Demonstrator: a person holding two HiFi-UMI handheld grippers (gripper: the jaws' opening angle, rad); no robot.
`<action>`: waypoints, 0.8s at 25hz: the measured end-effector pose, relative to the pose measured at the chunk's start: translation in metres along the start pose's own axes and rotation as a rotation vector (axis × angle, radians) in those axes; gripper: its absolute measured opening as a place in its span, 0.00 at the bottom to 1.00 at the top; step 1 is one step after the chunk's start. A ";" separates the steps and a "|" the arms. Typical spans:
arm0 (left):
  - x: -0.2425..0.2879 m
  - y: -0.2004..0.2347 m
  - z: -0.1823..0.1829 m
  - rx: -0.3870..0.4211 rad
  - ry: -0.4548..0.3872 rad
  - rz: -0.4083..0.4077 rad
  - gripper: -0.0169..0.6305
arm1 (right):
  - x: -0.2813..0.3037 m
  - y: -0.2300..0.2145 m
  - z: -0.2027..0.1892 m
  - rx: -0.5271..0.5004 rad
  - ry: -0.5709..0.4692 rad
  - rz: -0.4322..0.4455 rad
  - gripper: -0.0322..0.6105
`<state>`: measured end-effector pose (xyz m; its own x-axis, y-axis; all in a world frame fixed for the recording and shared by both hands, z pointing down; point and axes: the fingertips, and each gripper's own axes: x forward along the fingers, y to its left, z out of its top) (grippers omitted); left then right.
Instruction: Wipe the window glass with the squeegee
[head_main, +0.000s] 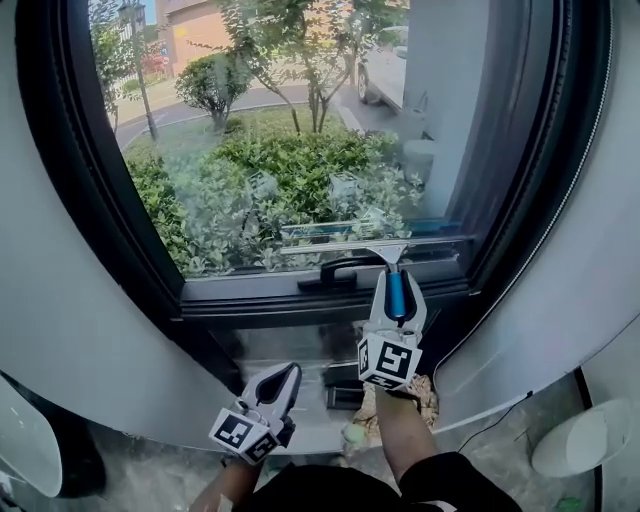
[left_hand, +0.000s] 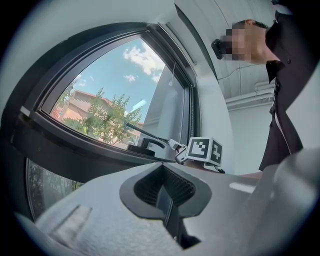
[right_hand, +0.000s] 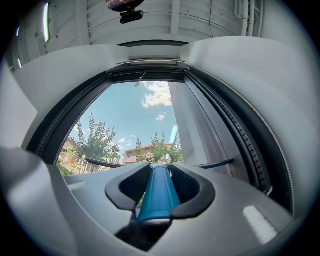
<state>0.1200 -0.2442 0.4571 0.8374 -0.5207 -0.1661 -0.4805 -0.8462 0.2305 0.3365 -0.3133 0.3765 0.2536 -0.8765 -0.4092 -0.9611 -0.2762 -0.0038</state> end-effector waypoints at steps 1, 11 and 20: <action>-0.002 0.001 0.000 0.007 0.000 0.009 0.03 | 0.000 0.000 0.004 0.005 -0.007 0.003 0.26; -0.045 0.010 0.010 0.061 -0.040 0.158 0.03 | -0.035 -0.001 0.043 0.087 -0.064 0.134 0.26; -0.133 0.004 0.016 0.095 -0.047 0.265 0.03 | -0.120 -0.007 0.069 0.162 -0.039 0.238 0.26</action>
<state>0.0028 -0.1801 0.4646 0.6672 -0.7282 -0.1566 -0.7053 -0.6853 0.1817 0.3058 -0.1793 0.3630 0.0170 -0.8924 -0.4509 -0.9988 0.0053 -0.0481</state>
